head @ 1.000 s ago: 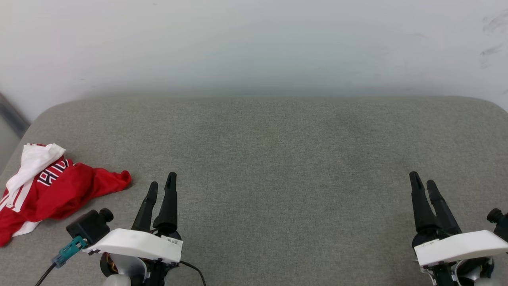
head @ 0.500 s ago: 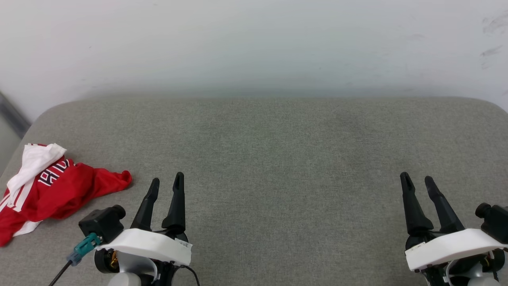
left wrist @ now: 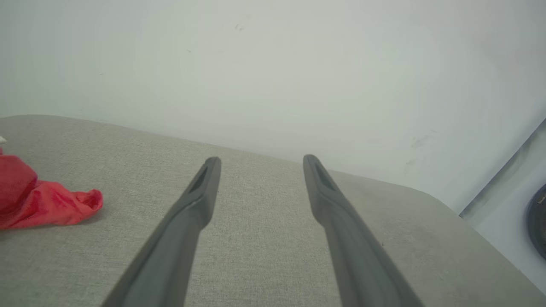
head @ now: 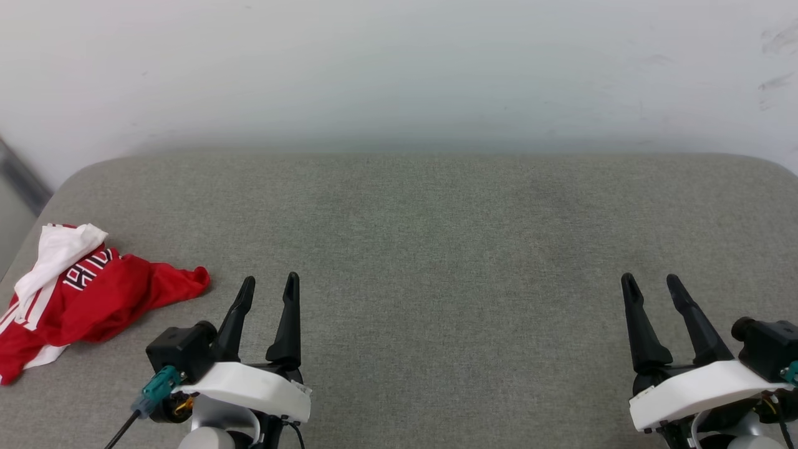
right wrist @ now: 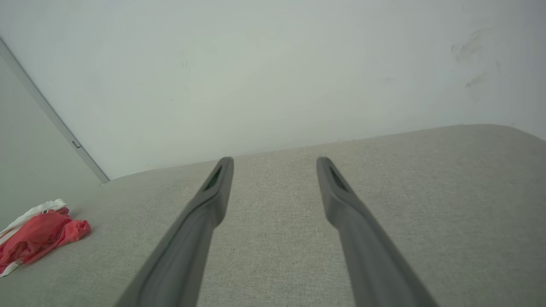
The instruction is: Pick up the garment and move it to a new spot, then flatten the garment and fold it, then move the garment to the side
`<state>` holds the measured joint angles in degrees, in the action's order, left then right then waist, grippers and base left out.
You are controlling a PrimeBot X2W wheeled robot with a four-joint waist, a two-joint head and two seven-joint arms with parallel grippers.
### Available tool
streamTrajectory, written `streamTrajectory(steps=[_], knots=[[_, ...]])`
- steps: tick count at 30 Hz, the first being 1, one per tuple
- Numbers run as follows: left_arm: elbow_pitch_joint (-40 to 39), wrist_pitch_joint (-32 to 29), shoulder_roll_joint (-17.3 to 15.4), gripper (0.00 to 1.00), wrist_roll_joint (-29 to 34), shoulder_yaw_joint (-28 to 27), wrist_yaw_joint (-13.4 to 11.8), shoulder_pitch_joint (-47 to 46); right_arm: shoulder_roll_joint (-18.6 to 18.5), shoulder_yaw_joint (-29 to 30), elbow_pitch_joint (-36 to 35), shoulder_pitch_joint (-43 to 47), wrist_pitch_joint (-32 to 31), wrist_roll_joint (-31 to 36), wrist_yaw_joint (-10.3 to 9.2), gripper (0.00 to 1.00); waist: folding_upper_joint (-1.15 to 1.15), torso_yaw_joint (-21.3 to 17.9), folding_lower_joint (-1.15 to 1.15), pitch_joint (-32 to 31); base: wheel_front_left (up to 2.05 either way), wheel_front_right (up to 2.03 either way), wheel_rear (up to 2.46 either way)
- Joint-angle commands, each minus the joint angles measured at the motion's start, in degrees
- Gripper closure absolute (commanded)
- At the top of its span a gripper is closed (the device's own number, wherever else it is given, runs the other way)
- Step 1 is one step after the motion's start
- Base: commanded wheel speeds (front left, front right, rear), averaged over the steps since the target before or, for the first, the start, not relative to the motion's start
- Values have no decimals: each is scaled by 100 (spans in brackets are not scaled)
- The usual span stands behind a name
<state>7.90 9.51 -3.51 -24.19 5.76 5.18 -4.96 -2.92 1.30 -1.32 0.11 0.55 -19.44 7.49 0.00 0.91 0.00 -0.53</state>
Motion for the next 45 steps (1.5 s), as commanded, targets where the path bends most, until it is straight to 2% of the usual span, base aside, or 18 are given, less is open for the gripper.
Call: streamTrajectory(steps=[1, 21, 45], knots=[[-33, 54, -43, 0, 164, 36, -19, -100, 1, 1, -92, 21, 16, 147, 0, 0, 0, 0, 0, -3, 0, 0, 0], [188, 319, -75, 0, 1213, 180, -172, -112, 4, 142, -270, 155, 31, 1134, -1, 0, 0, 11, 0, -31, 0, 0, 0], [318, 577, -18, 0, 2015, 277, -205, -122, 7, 206, -297, 249, 246, 1737, -1, 0, 0, 74, 0, -46, 0, 0, 0]])
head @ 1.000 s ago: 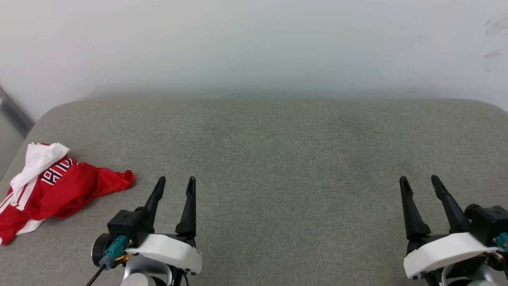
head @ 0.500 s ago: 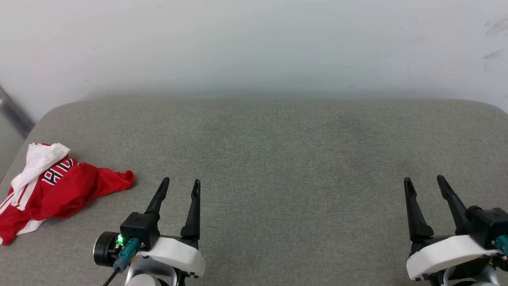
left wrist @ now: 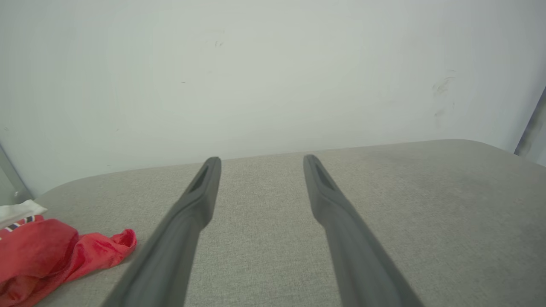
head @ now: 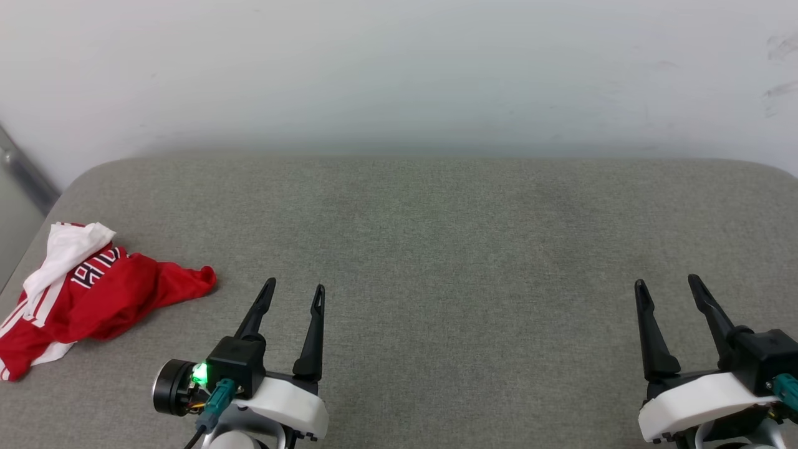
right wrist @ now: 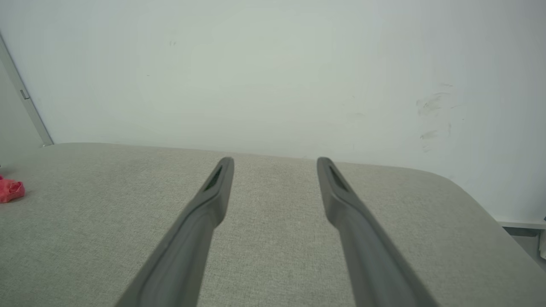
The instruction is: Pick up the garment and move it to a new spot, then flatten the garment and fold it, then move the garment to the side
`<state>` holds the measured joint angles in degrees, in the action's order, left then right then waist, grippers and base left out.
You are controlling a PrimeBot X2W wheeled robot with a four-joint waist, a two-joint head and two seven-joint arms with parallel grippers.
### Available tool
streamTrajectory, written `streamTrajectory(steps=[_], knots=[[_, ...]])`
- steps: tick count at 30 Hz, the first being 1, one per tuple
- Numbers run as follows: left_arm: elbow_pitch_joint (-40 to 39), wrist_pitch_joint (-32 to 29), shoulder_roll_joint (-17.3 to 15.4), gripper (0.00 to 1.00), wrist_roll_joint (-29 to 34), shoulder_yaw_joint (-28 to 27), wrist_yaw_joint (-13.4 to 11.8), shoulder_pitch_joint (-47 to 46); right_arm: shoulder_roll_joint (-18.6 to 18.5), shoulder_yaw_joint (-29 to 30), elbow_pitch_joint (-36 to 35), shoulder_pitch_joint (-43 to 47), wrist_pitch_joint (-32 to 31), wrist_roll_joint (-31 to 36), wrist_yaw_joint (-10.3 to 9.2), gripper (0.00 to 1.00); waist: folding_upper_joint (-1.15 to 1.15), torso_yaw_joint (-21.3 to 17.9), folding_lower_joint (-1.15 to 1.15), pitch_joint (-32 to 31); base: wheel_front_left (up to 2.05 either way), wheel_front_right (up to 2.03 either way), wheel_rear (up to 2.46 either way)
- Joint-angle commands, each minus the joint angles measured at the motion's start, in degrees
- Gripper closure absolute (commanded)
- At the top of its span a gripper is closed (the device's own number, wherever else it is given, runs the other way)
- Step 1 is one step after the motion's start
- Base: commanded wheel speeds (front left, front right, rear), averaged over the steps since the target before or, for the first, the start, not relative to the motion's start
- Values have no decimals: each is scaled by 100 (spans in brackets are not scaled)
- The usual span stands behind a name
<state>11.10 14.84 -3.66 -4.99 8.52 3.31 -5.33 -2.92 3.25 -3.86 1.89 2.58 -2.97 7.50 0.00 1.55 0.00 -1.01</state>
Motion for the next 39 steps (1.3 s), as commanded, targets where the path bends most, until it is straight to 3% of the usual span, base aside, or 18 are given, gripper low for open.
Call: streamTrajectory(steps=[1, 15, 39], knots=[[5, 50, 0, 0, 95, -1, -22, -88, 7, 20, -38, 72, 44, 95, -2, 0, 0, 21, 0, 2, 0, 0, 0], [115, 38, 33, 0, -84, -109, -36, -137, 8, 42, -43, 69, 79, 69, -2, 0, 0, 491, 0, 26, 0, 0, 0], [200, 38, -39, 0, -203, -793, -147, -48, 8, -479, -446, 7, -104, 149, -3, 0, 0, 2729, 0, 139, 0, 0, 0]])
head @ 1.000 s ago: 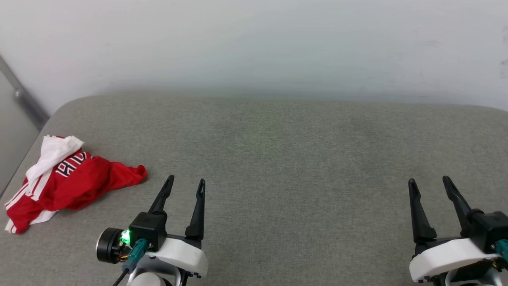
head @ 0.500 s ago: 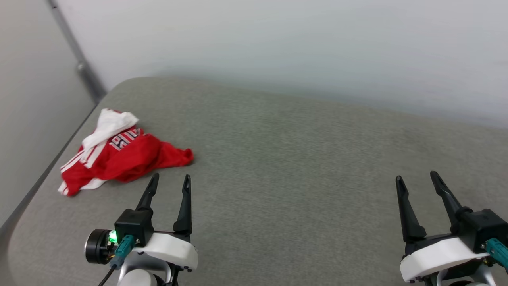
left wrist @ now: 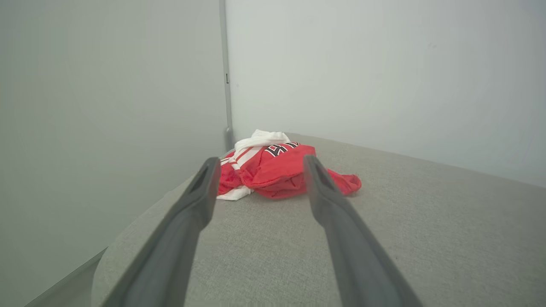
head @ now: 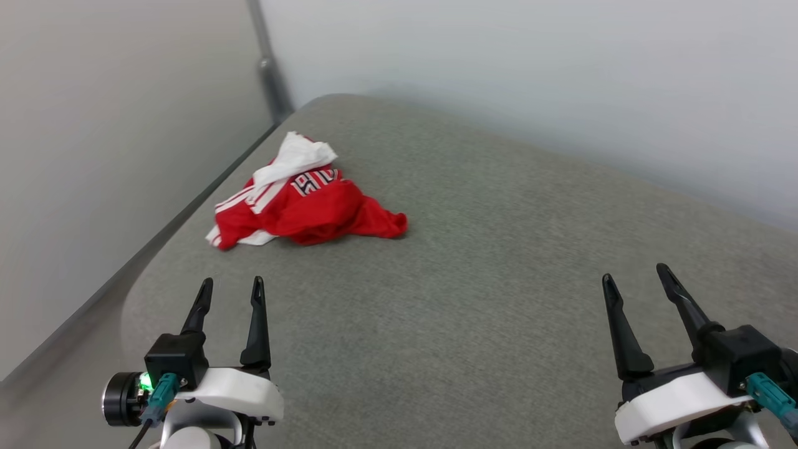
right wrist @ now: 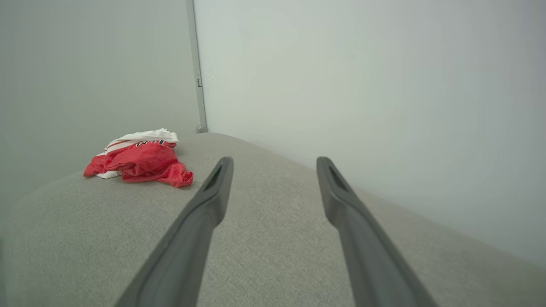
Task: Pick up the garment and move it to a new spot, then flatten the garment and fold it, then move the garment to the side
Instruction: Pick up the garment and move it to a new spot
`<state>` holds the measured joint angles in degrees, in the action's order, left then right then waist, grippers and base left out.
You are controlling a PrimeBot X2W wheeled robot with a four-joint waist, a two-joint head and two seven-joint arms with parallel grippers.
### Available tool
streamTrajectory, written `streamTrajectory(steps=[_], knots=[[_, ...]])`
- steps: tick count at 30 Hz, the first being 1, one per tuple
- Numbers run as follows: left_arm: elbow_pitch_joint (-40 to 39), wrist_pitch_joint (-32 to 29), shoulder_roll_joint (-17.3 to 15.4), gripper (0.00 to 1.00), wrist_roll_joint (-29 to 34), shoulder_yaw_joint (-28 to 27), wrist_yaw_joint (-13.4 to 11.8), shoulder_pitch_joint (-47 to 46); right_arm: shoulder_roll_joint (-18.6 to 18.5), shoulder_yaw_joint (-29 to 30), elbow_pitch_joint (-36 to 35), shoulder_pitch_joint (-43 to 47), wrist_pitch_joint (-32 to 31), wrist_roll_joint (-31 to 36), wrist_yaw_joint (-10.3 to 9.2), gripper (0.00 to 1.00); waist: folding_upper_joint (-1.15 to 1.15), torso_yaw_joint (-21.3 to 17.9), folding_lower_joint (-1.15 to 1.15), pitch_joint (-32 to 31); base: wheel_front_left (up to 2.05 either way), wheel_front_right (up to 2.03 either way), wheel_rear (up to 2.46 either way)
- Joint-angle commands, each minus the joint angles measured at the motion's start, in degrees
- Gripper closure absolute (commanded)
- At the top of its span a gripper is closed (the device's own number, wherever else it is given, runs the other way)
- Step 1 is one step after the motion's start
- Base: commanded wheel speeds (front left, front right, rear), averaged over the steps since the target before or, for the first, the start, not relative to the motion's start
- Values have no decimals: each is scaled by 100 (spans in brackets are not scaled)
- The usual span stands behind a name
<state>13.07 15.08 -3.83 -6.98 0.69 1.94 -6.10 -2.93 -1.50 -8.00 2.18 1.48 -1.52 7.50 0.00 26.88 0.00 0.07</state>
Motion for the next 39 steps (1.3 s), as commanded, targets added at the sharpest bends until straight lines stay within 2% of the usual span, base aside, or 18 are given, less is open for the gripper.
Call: streamTrajectory(steps=[1, 10, 14, 17, 23, 30, 39], knots=[[4, 14, -22, 0, 2, -26, -9, 27, 8, -8, -34, -26, -8, 36, -3, 0, 0, 264, 0, 36, 0, 0, 0], [-184, 14, 19, 0, -56, -305, -56, 90, 7, -212, 75, -329, -54, 59, -3, 0, 0, 382, 0, 205, 0, 0, 0], [-115, 14, 23, 0, -76, -314, 14, -125, 7, -209, 41, -375, -60, 88, -3, 0, 0, 380, 0, 291, 0, 0, 0], [61, 13, -33, 0, -67, -270, 111, -450, 7, -187, -40, -394, -91, 146, -3, 0, 0, 374, 0, 413, 0, 0, 0], [503, -202, -323, 0, -166, -257, 265, -1708, 7, -296, -259, -649, -261, 330, -3, 0, 0, 1, 0, 945, 0, 0, 0], [1007, -1336, -946, 0, -484, -413, 407, -3270, 7, -491, -390, -1124, -320, 566, -3, 0, 0, -663, 0, 1741, 0, 0, 0], [2203, -3618, -1939, 0, -1055, -442, 530, -4325, 7, -732, -398, -1673, -138, 566, -3, 0, 0, -1451, 0, 2545, 0, 0, 0]])
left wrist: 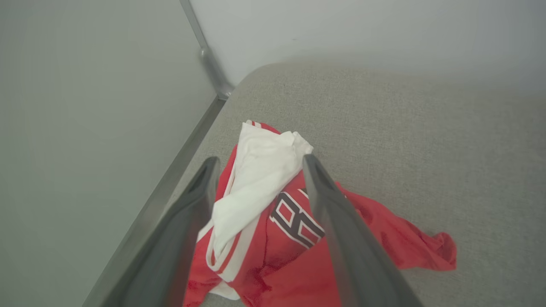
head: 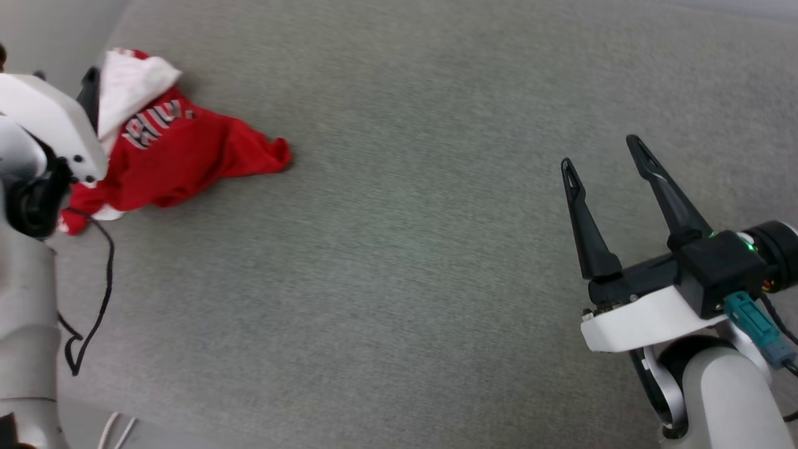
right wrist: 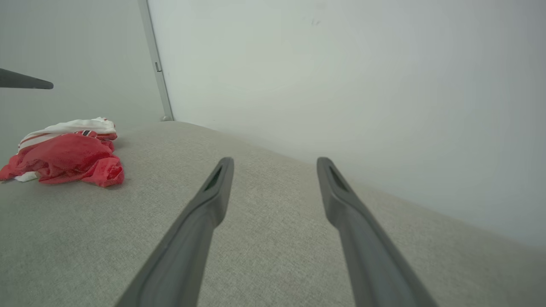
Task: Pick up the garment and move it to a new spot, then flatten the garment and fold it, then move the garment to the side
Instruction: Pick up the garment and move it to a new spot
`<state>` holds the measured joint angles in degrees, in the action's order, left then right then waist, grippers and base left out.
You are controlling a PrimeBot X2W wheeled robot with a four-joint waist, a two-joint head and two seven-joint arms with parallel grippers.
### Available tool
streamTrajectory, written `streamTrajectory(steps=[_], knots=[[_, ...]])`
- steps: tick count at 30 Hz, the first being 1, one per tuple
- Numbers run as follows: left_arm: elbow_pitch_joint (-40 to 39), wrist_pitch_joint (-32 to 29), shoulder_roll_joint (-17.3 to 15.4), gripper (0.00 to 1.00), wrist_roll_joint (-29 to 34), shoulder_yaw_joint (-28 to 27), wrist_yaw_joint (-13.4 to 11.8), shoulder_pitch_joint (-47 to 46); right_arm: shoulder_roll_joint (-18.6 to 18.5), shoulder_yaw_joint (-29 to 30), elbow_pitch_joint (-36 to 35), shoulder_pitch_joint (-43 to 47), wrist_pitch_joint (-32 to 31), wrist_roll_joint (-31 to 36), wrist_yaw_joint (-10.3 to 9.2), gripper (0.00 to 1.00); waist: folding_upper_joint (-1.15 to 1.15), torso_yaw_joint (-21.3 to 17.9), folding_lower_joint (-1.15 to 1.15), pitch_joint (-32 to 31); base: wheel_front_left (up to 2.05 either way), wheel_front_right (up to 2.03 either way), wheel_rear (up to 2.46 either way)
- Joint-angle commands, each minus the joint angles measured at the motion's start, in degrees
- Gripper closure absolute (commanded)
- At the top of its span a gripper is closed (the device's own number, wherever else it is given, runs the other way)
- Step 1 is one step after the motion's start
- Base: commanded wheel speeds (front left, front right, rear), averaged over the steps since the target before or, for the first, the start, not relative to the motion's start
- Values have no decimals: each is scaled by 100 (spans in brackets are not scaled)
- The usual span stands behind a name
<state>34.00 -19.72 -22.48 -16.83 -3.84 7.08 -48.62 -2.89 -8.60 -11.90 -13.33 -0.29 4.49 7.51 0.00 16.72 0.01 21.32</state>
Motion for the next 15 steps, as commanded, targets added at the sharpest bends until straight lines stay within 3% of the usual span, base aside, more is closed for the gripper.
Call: streamTrajectory(steps=[1, 6, 7, 15], knots=[[111, -139, -73, 0, -71, 10, 16, -73, 4, -22, -8, -122, 39, -35, -4, 0, 0, -435, -1, 420, 0, 0, 0], [860, -1038, -436, 0, -456, -46, 33, -182, 4, -57, 27, -306, 143, -86, -4, 0, 0, -734, -1, 648, 0, 0, 0], [1238, -1299, -527, 0, -720, -263, -28, -200, 4, -42, 34, -367, 184, -90, -4, 0, 0, -846, -1, 766, 0, 0, 0], [2136, -1855, -506, 0, -882, -307, -169, 84, 4, 12, 105, -412, 243, -128, -4, 0, 0, -944, -1, 846, 0, 0, 0]])
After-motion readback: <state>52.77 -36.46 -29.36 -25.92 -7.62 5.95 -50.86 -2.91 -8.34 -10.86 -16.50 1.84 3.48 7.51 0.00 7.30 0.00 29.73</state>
